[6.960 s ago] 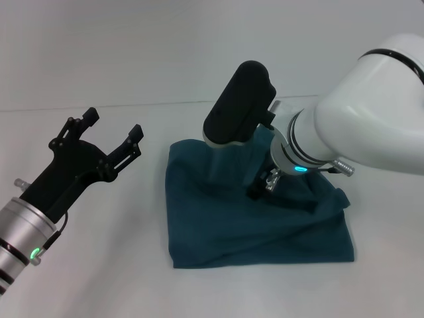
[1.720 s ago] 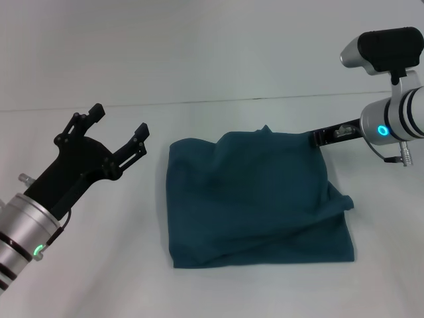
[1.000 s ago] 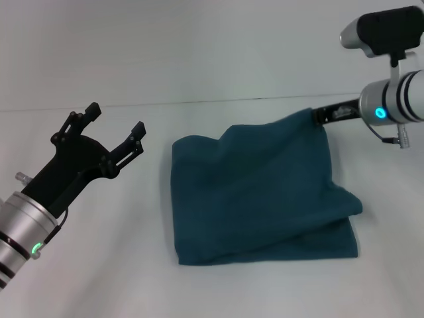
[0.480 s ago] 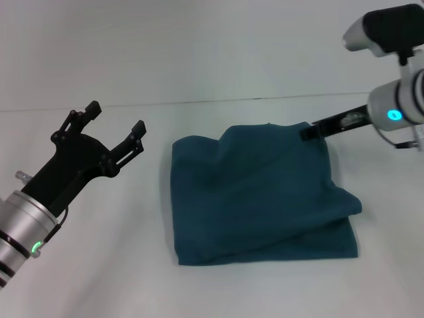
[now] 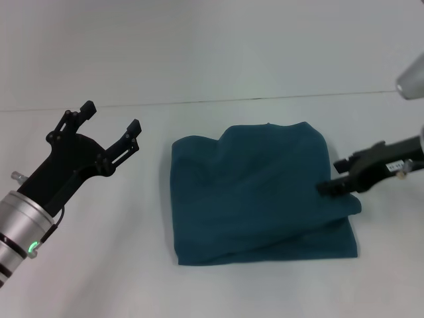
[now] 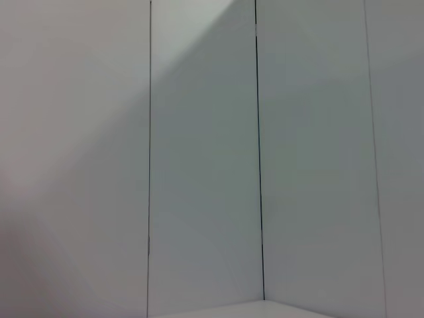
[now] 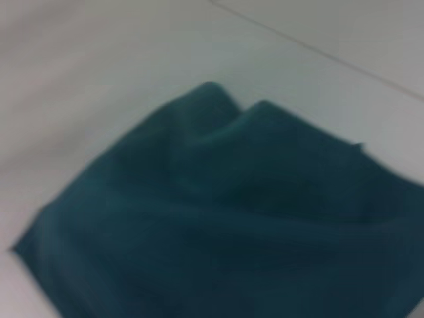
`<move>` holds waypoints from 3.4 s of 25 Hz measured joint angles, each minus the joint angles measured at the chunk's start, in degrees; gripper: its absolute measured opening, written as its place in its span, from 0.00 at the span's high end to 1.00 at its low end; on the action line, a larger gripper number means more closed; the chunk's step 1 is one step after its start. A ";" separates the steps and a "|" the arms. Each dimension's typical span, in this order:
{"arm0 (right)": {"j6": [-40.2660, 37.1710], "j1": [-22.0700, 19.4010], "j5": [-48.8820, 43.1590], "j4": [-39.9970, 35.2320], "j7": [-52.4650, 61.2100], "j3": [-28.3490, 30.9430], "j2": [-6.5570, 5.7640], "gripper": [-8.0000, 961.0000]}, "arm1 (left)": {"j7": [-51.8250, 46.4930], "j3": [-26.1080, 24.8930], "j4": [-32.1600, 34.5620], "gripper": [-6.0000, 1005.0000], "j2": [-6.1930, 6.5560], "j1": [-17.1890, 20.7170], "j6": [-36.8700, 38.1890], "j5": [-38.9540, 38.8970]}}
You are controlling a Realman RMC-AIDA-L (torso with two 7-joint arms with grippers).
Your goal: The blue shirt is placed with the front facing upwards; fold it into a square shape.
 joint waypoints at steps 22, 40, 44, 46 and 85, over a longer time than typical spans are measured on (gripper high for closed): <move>-5.80 -1.02 2.98 11.17 -4.19 8.32 -4.18 0.23 | -0.42 0.02 0.15 0.09 0.00 -0.06 -0.88 0.06; -11.95 1.29 1.81 17.26 -4.35 7.70 -6.90 0.28 | -0.44 0.11 0.29 0.09 0.00 -0.18 -0.88 0.23; -11.37 1.06 1.86 15.61 -3.70 9.13 -7.11 0.30 | -0.44 0.18 0.34 0.09 0.00 -0.45 -0.88 0.24; -10.56 1.05 1.24 15.12 -2.82 9.29 -7.12 0.31 | -0.44 0.30 0.35 0.09 0.00 -0.49 -0.88 0.24; 12.20 -1.75 50.41 61.74 -90.99 17.28 3.62 0.98 | 0.00 -1.30 0.68 0.09 -0.09 -0.17 -2.11 0.18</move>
